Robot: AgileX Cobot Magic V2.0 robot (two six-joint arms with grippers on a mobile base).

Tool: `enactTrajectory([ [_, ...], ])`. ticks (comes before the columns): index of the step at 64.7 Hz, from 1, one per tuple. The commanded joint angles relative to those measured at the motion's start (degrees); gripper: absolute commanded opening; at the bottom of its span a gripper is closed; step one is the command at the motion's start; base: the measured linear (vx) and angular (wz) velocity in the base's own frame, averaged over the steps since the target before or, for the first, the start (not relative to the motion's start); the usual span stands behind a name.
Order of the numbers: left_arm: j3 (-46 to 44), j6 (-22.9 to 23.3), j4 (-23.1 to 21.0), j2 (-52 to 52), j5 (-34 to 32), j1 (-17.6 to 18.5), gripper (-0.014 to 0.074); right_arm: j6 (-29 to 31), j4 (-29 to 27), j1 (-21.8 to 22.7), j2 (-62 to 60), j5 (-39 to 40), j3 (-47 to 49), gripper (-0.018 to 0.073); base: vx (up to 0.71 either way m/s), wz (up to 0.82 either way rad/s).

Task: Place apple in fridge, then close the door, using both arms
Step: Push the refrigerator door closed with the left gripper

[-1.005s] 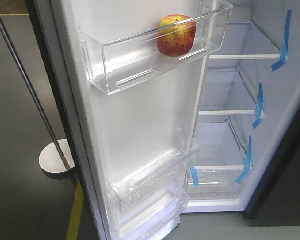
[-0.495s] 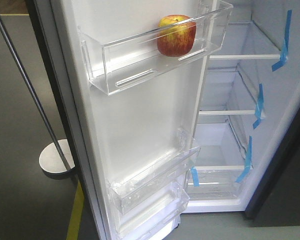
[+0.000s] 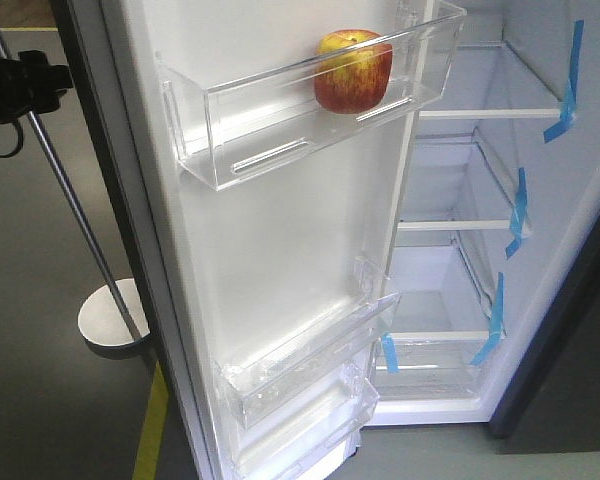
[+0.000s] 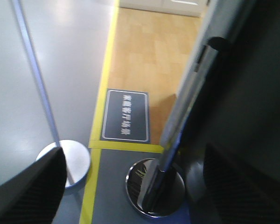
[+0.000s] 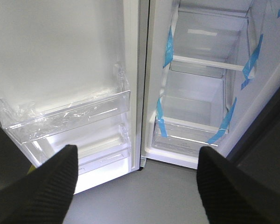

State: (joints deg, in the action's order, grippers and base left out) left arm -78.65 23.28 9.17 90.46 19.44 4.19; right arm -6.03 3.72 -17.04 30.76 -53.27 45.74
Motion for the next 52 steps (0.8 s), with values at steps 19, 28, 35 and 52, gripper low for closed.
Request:
enactTrajectory([
  [19, -5.4, -5.7, -0.2, -0.1, -3.9, 10.2, 0.0568, 0.2, 0.5, 0.3, 0.1, 3.5, 1.3, 0.0507, 0.0, 0.0],
  [28, -5.4, -8.5, -0.2, -0.1, -3.9, 15.5, 0.0568, 0.2, 0.5, 0.3, 0.1, 3.5, 1.3, 0.0507, 0.0, 0.0],
  [35, -5.4, -10.6, -0.3, -0.1, -4.8, 20.8, 0.0568, 0.2, 0.5, 0.3, 0.1, 3.5, 1.3, 0.0507, 0.0, 0.0],
  [52, -6.1, -10.6, -0.4, 0.8, -14.1, 32.8, 0.0568, 0.2, 0.5, 0.3, 0.1, 3.5, 1.3, 0.0507, 0.0, 0.0],
])
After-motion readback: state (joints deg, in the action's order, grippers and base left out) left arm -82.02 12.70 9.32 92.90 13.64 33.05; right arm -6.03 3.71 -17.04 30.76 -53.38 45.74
